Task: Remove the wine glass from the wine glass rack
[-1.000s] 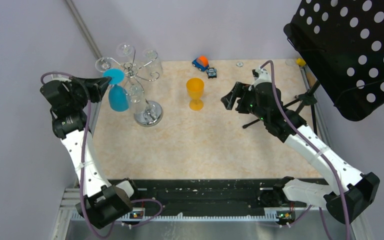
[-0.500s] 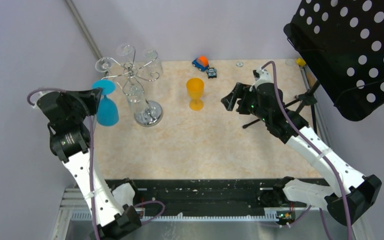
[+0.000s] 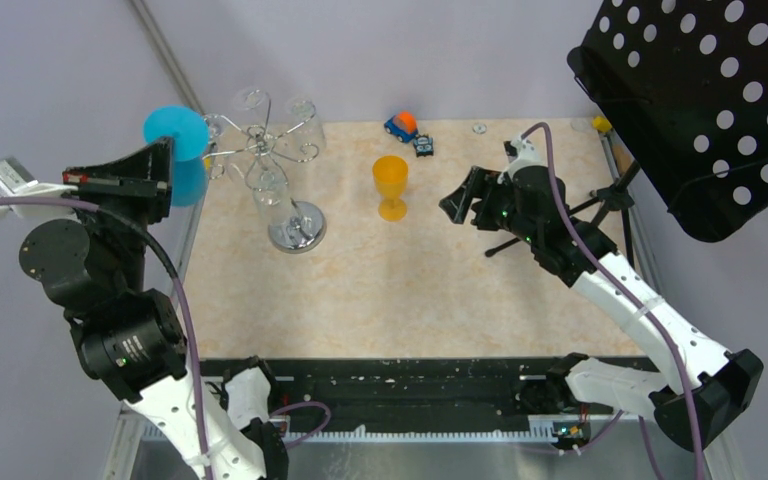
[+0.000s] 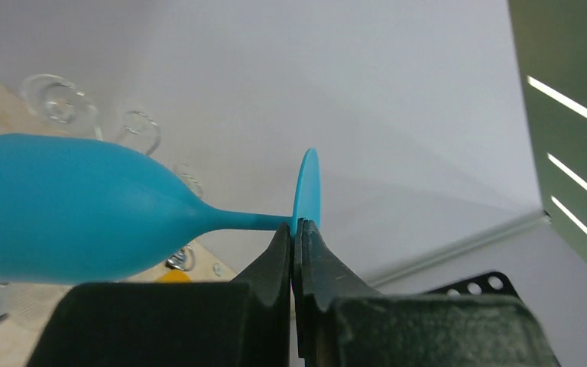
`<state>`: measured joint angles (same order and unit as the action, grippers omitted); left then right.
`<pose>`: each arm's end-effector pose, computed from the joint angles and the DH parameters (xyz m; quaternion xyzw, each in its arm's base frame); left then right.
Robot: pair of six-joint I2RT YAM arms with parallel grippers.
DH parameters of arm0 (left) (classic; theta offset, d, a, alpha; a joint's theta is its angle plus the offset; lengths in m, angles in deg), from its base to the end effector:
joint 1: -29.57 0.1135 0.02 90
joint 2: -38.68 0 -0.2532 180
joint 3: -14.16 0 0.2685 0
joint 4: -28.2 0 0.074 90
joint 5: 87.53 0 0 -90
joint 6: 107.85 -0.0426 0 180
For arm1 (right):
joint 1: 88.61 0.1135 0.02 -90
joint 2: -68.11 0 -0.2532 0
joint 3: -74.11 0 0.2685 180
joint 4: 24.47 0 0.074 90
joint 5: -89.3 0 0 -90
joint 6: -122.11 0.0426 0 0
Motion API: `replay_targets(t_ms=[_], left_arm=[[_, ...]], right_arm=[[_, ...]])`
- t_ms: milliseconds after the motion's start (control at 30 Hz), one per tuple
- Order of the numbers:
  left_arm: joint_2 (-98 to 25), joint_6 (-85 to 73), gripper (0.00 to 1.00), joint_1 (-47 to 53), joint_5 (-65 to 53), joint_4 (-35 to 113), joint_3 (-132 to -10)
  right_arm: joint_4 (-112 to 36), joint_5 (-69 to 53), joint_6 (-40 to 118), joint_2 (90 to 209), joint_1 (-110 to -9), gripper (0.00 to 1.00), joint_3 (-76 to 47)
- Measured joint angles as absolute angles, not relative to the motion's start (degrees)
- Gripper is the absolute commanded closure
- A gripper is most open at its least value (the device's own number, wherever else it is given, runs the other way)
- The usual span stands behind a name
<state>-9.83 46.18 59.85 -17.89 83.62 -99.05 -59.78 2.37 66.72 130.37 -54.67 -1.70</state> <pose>0.0761 0.0273 0.5643 -0.3758 0.5322 -0.3272 0.6845 0.2264 0.1496 0.3573 0.0199 0.8275 0.2975 0.4758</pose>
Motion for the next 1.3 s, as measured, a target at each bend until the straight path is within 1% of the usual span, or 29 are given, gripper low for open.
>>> replay_targets(t_ms=[100, 233, 333, 467, 533, 700, 867, 1100, 1300], left_arm=[[-9.92, 50.4, 1.0, 59.85, -23.58, 77.76, -98.54], [-11.12, 59.73, 1.0, 59.78, -31.84, 64.89, -95.44], [-13.22, 67.25, 1.0, 58.73, -36.25, 54.24, -93.45], [-15.06, 74.33, 1.0, 55.78, -39.01, 44.41, -90.24], [-15.8, 76.5, 1.0, 52.22, -39.2, 40.96, -88.36], [-19.69, 77.59, 1.0, 34.21, -36.6, 36.21, -85.17], [-25.24, 78.49, 1.0, 22.47, -33.39, 31.12, -82.31], [-29.35, 84.74, 1.0, 16.92, -30.5, 22.07, -77.78], [-29.31, 87.75, 1.0, 15.96, -29.15, 16.63, -77.47]], right_arm=[[-59.6, 1.34, 66.76, 130.37, -54.67, 0.17, -1.85], [-57.68, -1.56, 66.92, 130.0, -54.67, 0.12, -1.9], [-53.94, -4.23, 67.57, 129.5, -54.67, 0.1, -1.92], [-45.85, -8.97, 70.22, 129.26, -54.67, 0.08, -1.92], [-40.85, -11.51, 72.42, 129.28, -54.67, 0.08, -1.92], [-28.26, -16.1, 78.72, 130.22, -54.67, 0.07, -1.92], [-18.42, -17.83, 85.6, 131.64, -54.67, 0.07, -1.7], [-8.17, -17.94, 94.11, 132.03, -54.67, 0.08, 0.44], [-8.28, -16.14, 96.25, 132.69, -54.67, 0.09, 0.44]])
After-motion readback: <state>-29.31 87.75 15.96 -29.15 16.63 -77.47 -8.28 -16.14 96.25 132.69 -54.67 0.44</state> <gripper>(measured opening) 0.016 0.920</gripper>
